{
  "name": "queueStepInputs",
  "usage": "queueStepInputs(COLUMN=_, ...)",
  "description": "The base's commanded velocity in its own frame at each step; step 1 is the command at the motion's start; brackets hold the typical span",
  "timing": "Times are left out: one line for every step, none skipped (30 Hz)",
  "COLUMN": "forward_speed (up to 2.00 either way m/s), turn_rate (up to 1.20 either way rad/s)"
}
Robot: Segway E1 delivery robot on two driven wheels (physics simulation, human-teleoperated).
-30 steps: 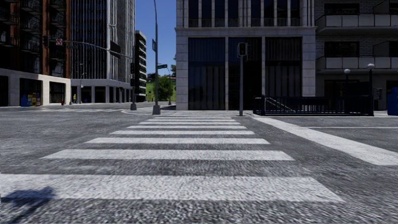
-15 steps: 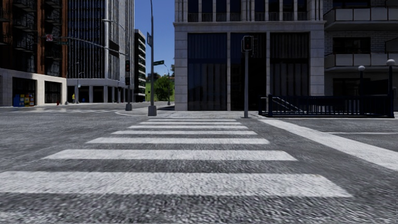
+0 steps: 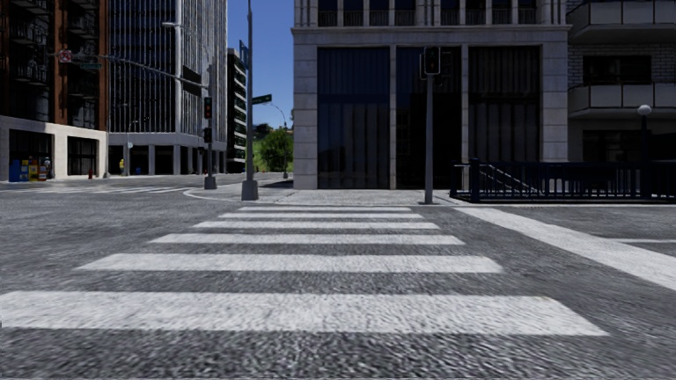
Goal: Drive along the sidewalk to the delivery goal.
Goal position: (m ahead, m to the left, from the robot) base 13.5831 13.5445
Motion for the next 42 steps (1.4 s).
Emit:
queueStepInputs(forward_speed=2.00, turn_rate=0.00)
queueStepInputs(forward_speed=2.00, turn_rate=0.00)
queueStepInputs(forward_speed=2.00, turn_rate=0.00)
queueStepInputs(forward_speed=2.00, turn_rate=0.00)
queueStepInputs(forward_speed=2.00, turn_rate=0.00)
queueStepInputs(forward_speed=2.00, turn_rate=0.00)
queueStepInputs(forward_speed=2.00, turn_rate=0.00)
queueStepInputs(forward_speed=2.00, turn_rate=0.00)
queueStepInputs(forward_speed=2.00, turn_rate=0.00)
queueStepInputs(forward_speed=2.00, turn_rate=0.00)
queueStepInputs(forward_speed=2.00, turn_rate=0.00)
queueStepInputs(forward_speed=2.00, turn_rate=0.00)
queueStepInputs(forward_speed=2.00, turn_rate=0.00)
queueStepInputs(forward_speed=2.00, turn_rate=0.00)
queueStepInputs(forward_speed=2.00, turn_rate=0.00)
queueStepInputs(forward_speed=2.00, turn_rate=0.00)
queueStepInputs(forward_speed=2.00, turn_rate=0.00)
queueStepInputs(forward_speed=2.00, turn_rate=0.00)
queueStepInputs(forward_speed=2.00, turn_rate=0.00)
queueStepInputs(forward_speed=2.00, turn_rate=0.00)
queueStepInputs(forward_speed=2.00, turn_rate=0.00)
queueStepInputs(forward_speed=2.00, turn_rate=0.00)
queueStepInputs(forward_speed=2.00, turn_rate=0.00)
queueStepInputs(forward_speed=2.00, turn_rate=0.00)
queueStepInputs(forward_speed=2.00, turn_rate=0.00)
queueStepInputs(forward_speed=2.00, turn_rate=0.00)
queueStepInputs(forward_speed=2.00, turn_rate=0.00)
queueStepInputs(forward_speed=2.00, turn_rate=0.00)
queueStepInputs(forward_speed=2.00, turn_rate=0.00)
queueStepInputs(forward_speed=2.00, turn_rate=0.00)
queueStepInputs(forward_speed=2.00, turn_rate=0.00)
queueStepInputs(forward_speed=2.00, turn_rate=0.00)
queueStepInputs(forward_speed=2.00, turn_rate=0.00)
queueStepInputs(forward_speed=2.00, turn_rate=0.00)
queueStepInputs(forward_speed=2.00, turn_rate=0.00)
queueStepInputs(forward_speed=2.00, turn_rate=0.00)
queueStepInputs(forward_speed=2.00, turn_rate=0.00)
queueStepInputs(forward_speed=2.00, turn_rate=0.00)
queueStepInputs(forward_speed=2.00, turn_rate=0.00)
queueStepInputs(forward_speed=2.00, turn_rate=0.00)
queueStepInputs(forward_speed=2.00, turn_rate=0.00)
queueStepInputs(forward_speed=2.00, turn_rate=0.00)
